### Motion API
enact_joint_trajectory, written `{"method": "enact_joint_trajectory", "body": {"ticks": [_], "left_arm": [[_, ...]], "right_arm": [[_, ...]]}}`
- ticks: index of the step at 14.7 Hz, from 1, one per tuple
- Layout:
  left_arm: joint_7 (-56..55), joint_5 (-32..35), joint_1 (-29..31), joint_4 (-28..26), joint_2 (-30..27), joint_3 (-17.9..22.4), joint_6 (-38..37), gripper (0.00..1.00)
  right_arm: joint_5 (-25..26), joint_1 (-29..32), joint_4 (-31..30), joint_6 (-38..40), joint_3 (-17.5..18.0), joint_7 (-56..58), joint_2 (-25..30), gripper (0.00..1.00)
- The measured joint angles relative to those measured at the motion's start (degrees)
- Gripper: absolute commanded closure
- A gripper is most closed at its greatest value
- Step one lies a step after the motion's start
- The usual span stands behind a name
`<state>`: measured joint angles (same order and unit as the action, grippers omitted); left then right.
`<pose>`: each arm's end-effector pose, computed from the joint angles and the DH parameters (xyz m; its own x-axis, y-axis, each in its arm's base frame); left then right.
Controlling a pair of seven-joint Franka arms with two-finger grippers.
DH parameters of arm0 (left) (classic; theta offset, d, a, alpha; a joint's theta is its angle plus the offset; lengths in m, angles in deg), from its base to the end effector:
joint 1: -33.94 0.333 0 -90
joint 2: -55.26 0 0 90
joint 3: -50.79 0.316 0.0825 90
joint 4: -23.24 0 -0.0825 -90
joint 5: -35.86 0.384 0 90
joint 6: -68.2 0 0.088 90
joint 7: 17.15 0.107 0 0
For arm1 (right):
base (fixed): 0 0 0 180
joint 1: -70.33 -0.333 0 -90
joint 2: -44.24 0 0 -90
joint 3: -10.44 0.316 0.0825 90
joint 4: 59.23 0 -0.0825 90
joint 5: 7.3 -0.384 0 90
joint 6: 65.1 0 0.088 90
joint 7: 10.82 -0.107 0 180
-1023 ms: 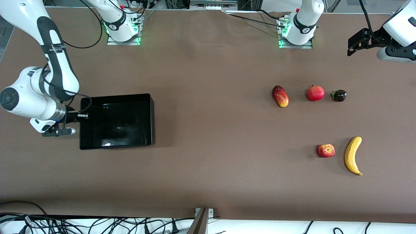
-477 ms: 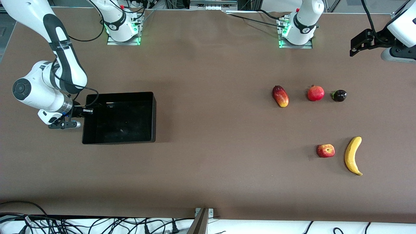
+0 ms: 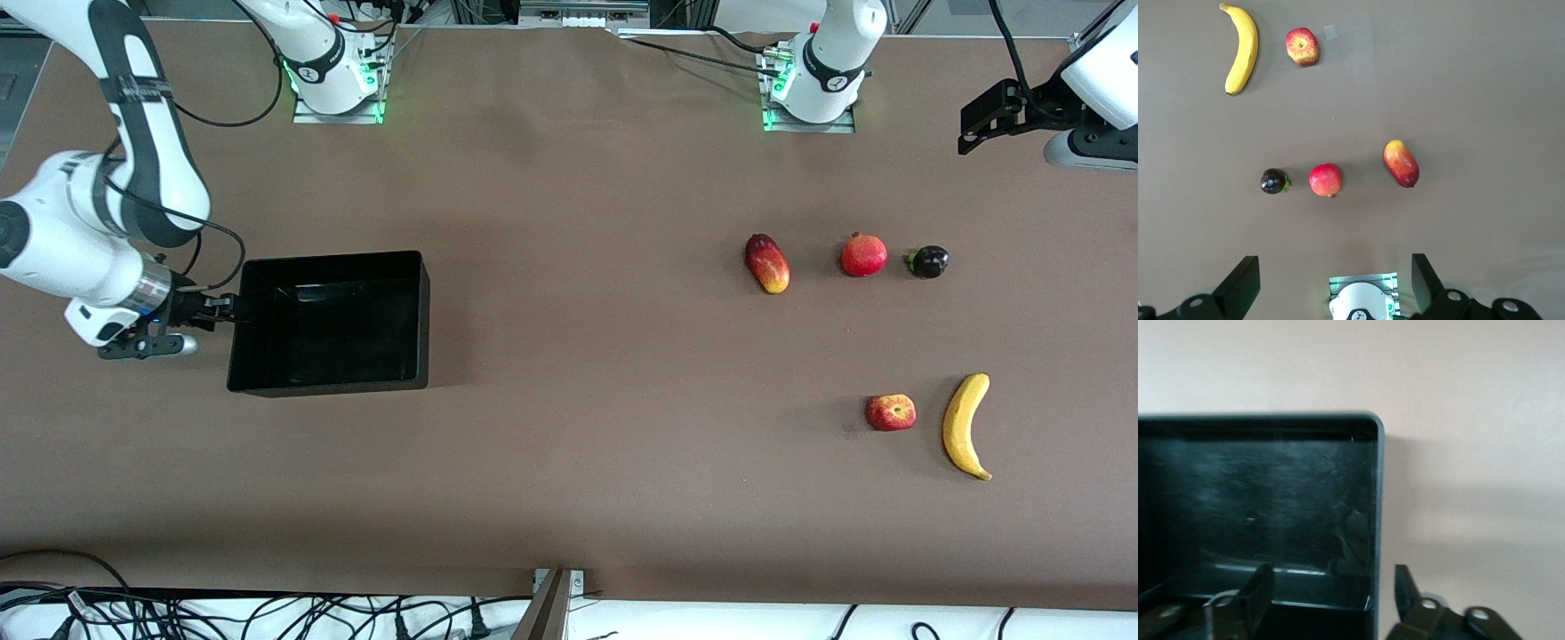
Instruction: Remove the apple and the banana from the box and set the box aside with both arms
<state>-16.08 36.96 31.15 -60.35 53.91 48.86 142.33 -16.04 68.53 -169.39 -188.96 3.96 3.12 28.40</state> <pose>0.5148 -0.0403 0.6661 0.9854 -0.0947 -0.1414 -0.0981 -0.9950 -0.0172 0.6076 -0.0406 0.3465 0.9968 0.0787 -0.0148 0.0769 -0.9921 -0.0991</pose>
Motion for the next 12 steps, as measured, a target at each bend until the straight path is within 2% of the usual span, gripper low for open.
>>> {"method": "enact_joint_trajectory", "body": {"ticks": [4,8,12], "left_arm": [[0.0,0.0,0.15,-0.03,0.0,0.02,0.0,0.0],[-0.01,-0.25,0.34,-0.03,0.0,0.02,0.0,0.0],[-0.01,-0.74,0.69,-0.05,0.0,0.02,0.0,0.0]], "right_arm": [[1.25,-1.3,11.64,14.74,0.09,-0.11,2.06,0.0],[1.87,-1.88,20.6,27.64,-0.06,-0.38,2.65,0.0],[1.87,-1.87,24.29,32.35,-0.7,-0.44,3.38,0.0]]}}
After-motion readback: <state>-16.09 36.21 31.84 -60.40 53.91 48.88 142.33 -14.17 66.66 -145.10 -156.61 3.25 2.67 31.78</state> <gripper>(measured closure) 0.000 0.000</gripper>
